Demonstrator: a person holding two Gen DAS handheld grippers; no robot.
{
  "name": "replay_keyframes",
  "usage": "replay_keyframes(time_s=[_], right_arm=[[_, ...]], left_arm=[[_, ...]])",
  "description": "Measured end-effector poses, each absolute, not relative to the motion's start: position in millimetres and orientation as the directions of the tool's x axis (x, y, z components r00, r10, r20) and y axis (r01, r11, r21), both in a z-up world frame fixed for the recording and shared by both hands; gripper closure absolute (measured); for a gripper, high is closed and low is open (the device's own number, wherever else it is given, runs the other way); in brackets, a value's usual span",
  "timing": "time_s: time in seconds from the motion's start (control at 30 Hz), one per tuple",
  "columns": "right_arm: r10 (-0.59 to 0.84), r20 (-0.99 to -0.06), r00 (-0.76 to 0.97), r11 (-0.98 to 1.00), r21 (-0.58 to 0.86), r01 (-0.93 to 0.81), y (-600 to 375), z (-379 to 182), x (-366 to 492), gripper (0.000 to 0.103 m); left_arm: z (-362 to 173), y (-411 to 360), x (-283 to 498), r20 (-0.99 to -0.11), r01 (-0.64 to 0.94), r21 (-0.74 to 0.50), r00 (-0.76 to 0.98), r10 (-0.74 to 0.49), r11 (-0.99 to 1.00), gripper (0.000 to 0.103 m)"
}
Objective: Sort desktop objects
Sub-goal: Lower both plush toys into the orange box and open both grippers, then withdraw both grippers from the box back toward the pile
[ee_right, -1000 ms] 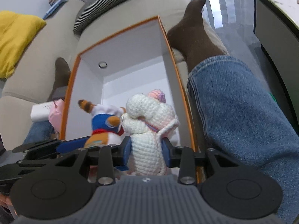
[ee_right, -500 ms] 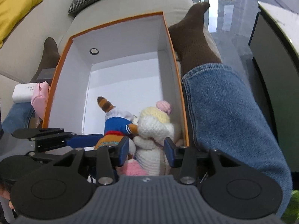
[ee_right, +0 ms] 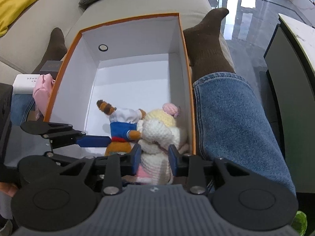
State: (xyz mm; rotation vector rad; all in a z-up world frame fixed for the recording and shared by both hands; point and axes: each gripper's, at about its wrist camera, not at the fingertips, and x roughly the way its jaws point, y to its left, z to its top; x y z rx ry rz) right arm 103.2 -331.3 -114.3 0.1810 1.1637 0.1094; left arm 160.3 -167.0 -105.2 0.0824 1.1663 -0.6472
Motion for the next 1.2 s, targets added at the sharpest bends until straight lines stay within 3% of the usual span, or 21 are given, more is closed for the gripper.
replay_keyframes(time_s=[0.13,0.2,0.53,0.8,0.97,1.03,1.2], right_arm=[[0.17,-0.906,0.389,0.985,0.17,-0.035,-330,-112,105,0.071],[0.171,-0.907,0.386,0.985,0.153,-0.078,-326,-112,106,0.071],[0.155,-0.923,0.351,0.984,0.114,-0.136,-315,-122,112,0.075],[0.181,-0.89,0.418,0.978,0.119,-0.171,-309,-109,99,0.073],[0.206,-0.828,0.522,0.968,0.096,-0.23,-292,-89,87,0.061],[0.229,-0.805,0.548,0.961,0.095,-0.261,-282,-82,84,0.051],[0.289,-0.772,0.566,0.93,0.088,-0.356,-249,-71,84,0.05]], left_arm=[[-98,-166,158,-0.871,0.529,-0.245,0.248,-0.424,0.813,0.051],[-103,-166,159,-0.873,0.524,-0.267,0.223,-0.433,0.809,0.066],[-109,-168,159,-0.866,0.524,-0.285,0.219,-0.45,0.803,0.067],[-66,-153,131,-0.82,0.533,-0.22,0.352,-0.451,0.817,0.067],[-38,-120,114,-0.782,0.493,-0.2,0.441,-0.441,0.847,0.067],[-28,-102,108,-0.77,0.459,-0.183,0.482,-0.417,0.869,0.067],[-16,-49,98,-0.75,0.349,-0.136,0.575,-0.327,0.927,0.067]])
